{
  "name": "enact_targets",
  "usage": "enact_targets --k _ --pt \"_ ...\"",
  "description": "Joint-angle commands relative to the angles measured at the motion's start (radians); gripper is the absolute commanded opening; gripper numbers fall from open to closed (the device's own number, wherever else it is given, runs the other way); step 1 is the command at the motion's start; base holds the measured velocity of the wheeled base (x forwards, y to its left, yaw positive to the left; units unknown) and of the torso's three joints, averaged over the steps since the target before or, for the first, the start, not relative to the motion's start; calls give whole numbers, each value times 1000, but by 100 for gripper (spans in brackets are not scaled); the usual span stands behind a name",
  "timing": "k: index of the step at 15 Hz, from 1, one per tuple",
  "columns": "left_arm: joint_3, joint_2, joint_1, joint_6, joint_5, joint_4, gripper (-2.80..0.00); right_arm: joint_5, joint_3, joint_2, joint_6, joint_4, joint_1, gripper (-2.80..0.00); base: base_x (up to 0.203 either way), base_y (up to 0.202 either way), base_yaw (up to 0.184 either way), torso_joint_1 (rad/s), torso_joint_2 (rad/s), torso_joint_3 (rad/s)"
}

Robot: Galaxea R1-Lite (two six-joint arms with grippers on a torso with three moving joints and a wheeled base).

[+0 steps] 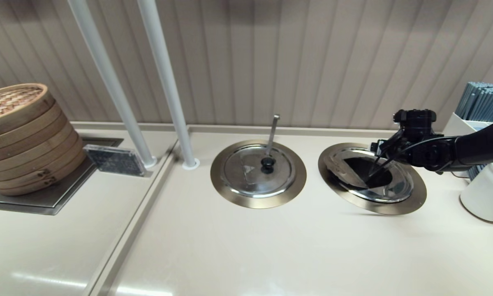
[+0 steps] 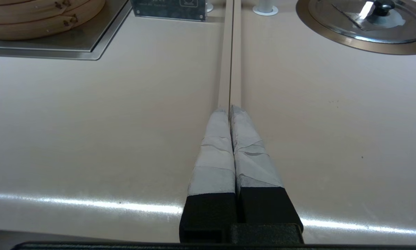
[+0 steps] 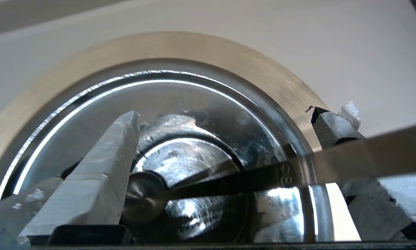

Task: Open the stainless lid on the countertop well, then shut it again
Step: Stir with a spoon

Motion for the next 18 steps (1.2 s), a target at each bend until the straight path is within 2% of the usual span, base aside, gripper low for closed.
enact_targets --k 1,3,9,12,15,18 --pt "0 0 0 -1 0 0 -280 13 -16 -25 1 78 -19 0 0 0 0 0 0 0" --pt "1 0 0 1 0 0 -280 19 -44 -19 -1 139 -41 0 0 0 0 0 0 0" --pt "1 0 0 0 0 0 -280 27 -33 -69 -9 334 -30 0 0 0 0 0 0 0" --pt "0 0 0 1 0 0 -280 121 -19 -147 -5 457 -19 0 0 0 0 0 0 0" --pt "0 0 0 0 0 0 -280 212 -4 -264 -6 504 -18 0 0 0 0 0 0 0" --pt "0 0 0 1 0 0 -280 238 44 -383 -32 543 7 0 0 0 0 0 0 0"
